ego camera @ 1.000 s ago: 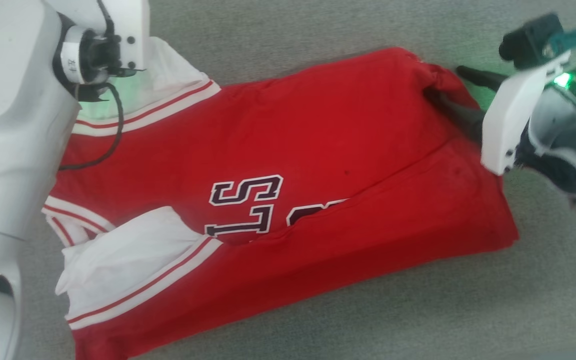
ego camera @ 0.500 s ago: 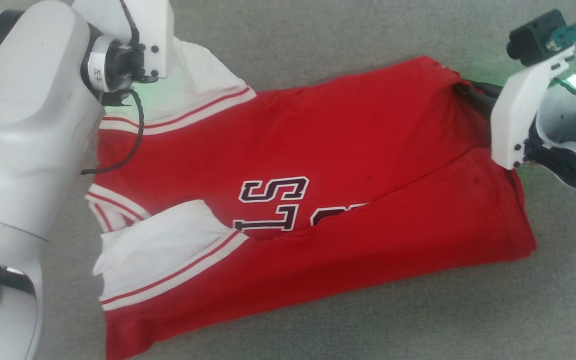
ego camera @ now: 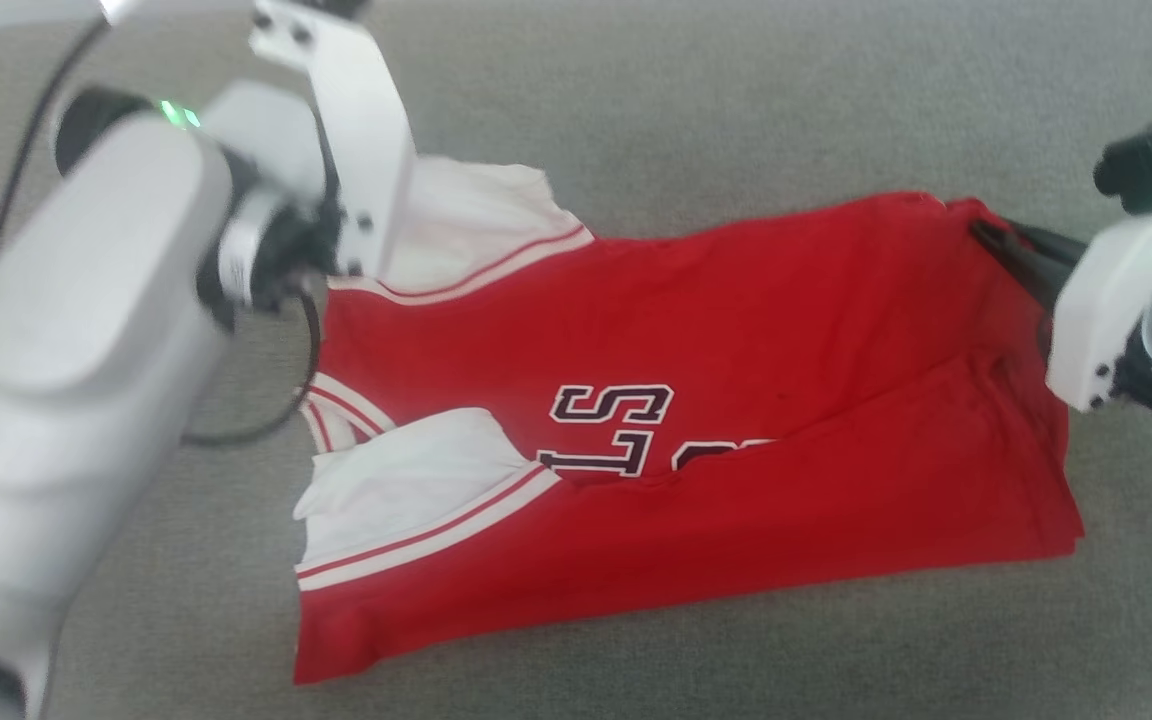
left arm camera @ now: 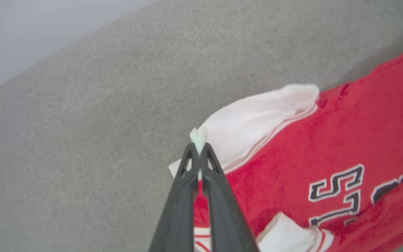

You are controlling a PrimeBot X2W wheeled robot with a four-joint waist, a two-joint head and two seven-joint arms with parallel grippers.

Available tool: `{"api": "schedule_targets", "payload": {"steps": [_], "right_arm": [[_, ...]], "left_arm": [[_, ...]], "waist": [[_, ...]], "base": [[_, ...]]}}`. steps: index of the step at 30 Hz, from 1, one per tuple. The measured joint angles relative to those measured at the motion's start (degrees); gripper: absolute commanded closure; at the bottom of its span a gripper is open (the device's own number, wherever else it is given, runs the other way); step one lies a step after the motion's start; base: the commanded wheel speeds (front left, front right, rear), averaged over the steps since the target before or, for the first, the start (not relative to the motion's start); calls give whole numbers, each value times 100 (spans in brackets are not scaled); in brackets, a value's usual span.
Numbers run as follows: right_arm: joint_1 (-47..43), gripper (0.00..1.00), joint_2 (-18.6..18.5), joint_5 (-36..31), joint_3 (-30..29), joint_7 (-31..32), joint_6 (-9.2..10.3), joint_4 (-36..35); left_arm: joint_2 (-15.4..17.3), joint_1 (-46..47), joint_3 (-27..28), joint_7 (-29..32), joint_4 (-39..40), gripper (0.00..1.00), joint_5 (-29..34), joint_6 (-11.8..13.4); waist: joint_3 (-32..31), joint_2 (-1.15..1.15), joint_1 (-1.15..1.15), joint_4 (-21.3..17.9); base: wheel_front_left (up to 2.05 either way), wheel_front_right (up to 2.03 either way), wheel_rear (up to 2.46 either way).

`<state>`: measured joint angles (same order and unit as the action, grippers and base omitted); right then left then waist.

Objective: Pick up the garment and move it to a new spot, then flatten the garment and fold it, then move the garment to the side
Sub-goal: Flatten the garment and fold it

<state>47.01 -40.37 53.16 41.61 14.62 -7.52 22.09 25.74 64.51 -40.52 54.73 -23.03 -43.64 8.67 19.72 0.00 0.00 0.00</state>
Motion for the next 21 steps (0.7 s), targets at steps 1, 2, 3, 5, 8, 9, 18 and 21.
{"api": "schedule_targets", "payload": {"steps": [1, 2, 3, 5, 8, 9, 18, 21], "right_arm": [[-107, 100, -38, -22, -58, -8, 0, -51], [-222, 100, -80, -26, -127, -22, 0, -109], [-335, 100, -113, -26, -180, -33, 0, -163], [-597, 100, -169, -27, -322, -51, 0, -275], [-1004, 100, -266, -32, -531, -53, 0, -411], [-1139, 100, -292, -31, -622, -54, 0, -455], [-2293, 100, -331, -94, -1123, -52, 2, -676], [-2589, 100, -183, -141, -1202, 73, 2, -630]], "left_arm": [[90, -154, -13, 88, 316, 100, 0, 107], [181, -331, -27, 182, 656, 100, -5, 224], [294, -504, -41, 285, 990, 100, -20, 334], [526, -862, -65, 460, 1695, 100, -21, 577], [875, -1396, -138, 721, 2695, 100, -26, 940], [978, -1572, -153, 788, 3005, 100, -26, 1065], [1502, -2919, -323, 910, 4442, 100, 23, 1882], [1484, -3366, -353, 728, 4311, 100, -186, 1951]], "waist": [[-58, 0, 0, 31], [-115, 0, 0, 60], [-168, 0, 0, 89], [-271, 0, 0, 139], [-406, 0, 0, 197], [-440, 0, 0, 212], [-621, 0, 0, 255], [-689, 0, 0, 230]], "base": [[0, 0, 0], [0, 0, 0], [0, 0, 0], [0, 0, 0], [0, 0, 0], [0, 0, 0], [0, 0, 0], [0, 0, 0]]}}
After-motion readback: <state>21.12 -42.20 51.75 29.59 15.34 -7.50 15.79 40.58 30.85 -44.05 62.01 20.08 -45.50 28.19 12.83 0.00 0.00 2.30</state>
